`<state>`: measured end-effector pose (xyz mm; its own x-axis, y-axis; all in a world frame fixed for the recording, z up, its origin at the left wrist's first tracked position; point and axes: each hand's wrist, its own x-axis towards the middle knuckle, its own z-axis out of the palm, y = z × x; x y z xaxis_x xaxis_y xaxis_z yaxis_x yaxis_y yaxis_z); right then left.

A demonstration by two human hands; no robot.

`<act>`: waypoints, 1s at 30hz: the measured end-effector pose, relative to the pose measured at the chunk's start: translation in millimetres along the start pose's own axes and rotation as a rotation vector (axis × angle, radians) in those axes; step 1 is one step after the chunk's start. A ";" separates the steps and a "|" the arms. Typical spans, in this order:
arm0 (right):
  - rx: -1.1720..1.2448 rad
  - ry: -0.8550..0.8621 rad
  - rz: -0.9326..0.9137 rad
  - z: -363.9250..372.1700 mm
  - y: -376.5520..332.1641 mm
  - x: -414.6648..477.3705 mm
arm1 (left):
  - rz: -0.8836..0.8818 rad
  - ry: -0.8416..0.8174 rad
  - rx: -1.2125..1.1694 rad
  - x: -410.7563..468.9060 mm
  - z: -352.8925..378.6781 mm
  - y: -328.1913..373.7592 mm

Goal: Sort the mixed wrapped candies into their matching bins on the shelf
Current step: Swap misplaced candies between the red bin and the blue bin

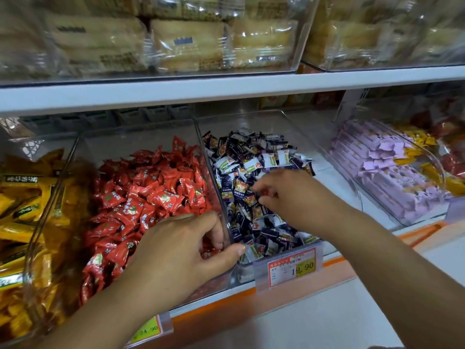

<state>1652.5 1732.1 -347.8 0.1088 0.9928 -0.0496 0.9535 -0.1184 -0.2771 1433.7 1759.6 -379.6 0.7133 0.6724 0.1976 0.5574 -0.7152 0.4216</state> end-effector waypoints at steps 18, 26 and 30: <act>0.715 0.268 -0.099 -14.9 -28.4 11.8 | 0.001 0.007 0.002 1.8 -0.7 0.9; 0.217 -0.404 -0.067 -15.2 -23.2 5.5 | 0.001 0.027 -0.002 1.2 1.7 -2.9; 0.059 -0.629 -0.121 9.8 -31.0 4.5 | -0.008 0.045 -0.002 1.6 4.0 -3.9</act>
<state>1620.7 1740.1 -348.9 -0.2012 0.8018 -0.5627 0.9296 -0.0249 -0.3678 1434.4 1762.7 -384.4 0.6891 0.6860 0.2335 0.5623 -0.7094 0.4249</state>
